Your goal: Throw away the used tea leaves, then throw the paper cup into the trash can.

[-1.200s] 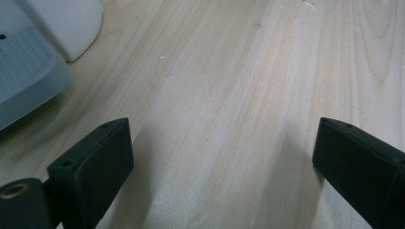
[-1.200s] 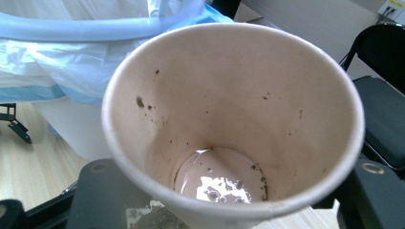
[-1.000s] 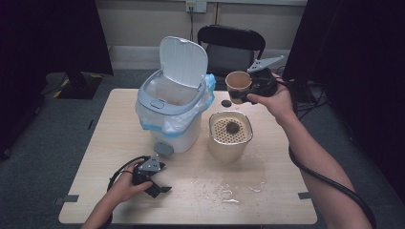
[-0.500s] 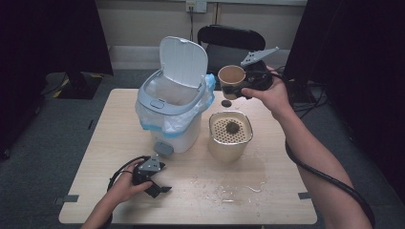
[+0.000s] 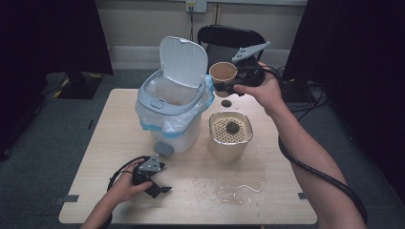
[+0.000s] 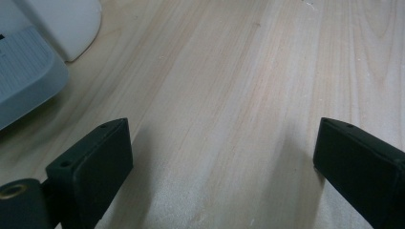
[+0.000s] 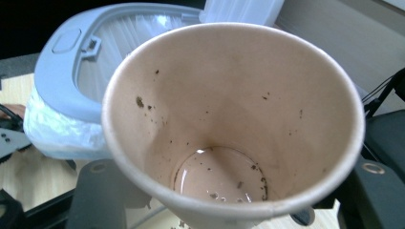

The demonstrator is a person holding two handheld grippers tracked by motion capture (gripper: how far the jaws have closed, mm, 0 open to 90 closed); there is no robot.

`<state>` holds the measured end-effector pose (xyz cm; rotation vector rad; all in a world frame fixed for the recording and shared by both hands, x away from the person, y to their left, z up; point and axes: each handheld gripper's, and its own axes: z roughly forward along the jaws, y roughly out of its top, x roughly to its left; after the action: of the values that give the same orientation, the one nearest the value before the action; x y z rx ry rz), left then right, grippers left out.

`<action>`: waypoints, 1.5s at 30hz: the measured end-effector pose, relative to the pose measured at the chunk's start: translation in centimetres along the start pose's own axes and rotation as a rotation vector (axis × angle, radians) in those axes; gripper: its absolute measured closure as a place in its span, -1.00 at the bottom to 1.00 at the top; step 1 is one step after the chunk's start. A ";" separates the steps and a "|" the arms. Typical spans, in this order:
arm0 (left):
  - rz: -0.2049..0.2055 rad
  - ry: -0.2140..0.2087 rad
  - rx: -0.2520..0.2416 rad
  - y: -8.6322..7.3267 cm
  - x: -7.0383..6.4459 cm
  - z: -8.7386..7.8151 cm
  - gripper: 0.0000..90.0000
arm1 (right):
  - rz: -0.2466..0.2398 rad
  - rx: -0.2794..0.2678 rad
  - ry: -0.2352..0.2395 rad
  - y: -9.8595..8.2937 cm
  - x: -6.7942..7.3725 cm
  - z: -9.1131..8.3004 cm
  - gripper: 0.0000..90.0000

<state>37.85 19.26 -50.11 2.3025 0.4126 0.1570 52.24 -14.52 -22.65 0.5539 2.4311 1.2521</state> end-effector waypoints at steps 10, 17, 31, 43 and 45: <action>0.000 0.000 0.000 0.0 0.0 0.0 -0.88 | -0.010 -0.015 0.016 1.3 0.5 0.4 -0.22; 0.002 -0.001 0.001 0.0 0.0 0.0 -0.88 | -0.015 -0.014 0.024 1.9 0.8 1.0 -0.22; 0.003 0.007 -0.001 0.0 -0.1 0.0 -0.89 | -0.022 -0.027 0.043 2.7 1.3 2.5 -0.22; 0.000 -0.001 -0.006 0.0 -0.1 0.1 -0.91 | -0.032 -0.019 0.063 3.7 2.0 4.2 -0.22; 0.000 -0.001 -0.005 0.0 -0.1 0.1 -0.91 | -0.034 -0.022 0.071 3.9 2.3 4.9 -0.22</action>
<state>37.74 19.13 -50.19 2.2974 0.4107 0.1569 53.25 -7.95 -22.38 0.4676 2.4707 1.3048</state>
